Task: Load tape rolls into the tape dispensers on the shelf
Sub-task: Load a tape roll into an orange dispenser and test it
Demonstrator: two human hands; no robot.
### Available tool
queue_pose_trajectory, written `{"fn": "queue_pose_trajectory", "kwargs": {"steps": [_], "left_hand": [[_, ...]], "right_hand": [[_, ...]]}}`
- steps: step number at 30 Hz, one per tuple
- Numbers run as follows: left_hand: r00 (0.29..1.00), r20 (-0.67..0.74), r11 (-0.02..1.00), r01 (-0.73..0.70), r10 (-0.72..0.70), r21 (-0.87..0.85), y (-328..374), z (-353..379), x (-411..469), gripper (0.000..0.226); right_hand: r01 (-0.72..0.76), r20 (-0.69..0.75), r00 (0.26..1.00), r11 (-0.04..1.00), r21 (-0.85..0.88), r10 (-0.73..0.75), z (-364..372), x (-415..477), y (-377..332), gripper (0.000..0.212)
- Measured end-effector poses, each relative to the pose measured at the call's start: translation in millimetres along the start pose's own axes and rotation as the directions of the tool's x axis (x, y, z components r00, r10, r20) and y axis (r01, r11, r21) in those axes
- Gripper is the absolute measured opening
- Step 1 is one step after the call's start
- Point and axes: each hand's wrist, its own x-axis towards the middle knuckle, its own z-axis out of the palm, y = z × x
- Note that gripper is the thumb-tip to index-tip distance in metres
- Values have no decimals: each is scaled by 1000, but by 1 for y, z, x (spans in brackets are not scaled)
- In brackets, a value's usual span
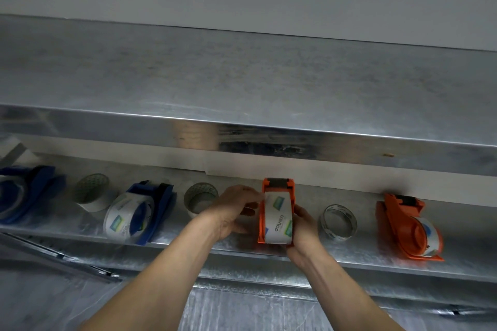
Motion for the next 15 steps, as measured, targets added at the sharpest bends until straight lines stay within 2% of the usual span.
{"fn": "queue_pose_trajectory", "kwargs": {"steps": [2, 3, 6, 10, 15], "left_hand": [[997, 52, 998, 61, -60, -14, -6, -1, -2, 73], [990, 114, 996, 81, -78, -29, -10, -1, -3, 76], [968, 241, 990, 99, -71, -104, -19, 0, -2, 57], [968, 246, 985, 86, -46, -153, -21, 0, 1, 54], [973, 221, 988, 94, -65, -124, -25, -3, 8, 53]], "right_hand": [[-20, 7, 1000, 999, 30, 19, 2, 0, 1, 21], [-26, 8, 1000, 999, 39, 26, 2, 0, 2, 21], [-22, 28, 999, 999, 36, 21, 4, 0, 3, 22], [-12, 40, 999, 1000, -29, 13, 4, -1, 2, 26], [-12, 29, 999, 984, -176, 18, 4, 5, 2, 30]]}}
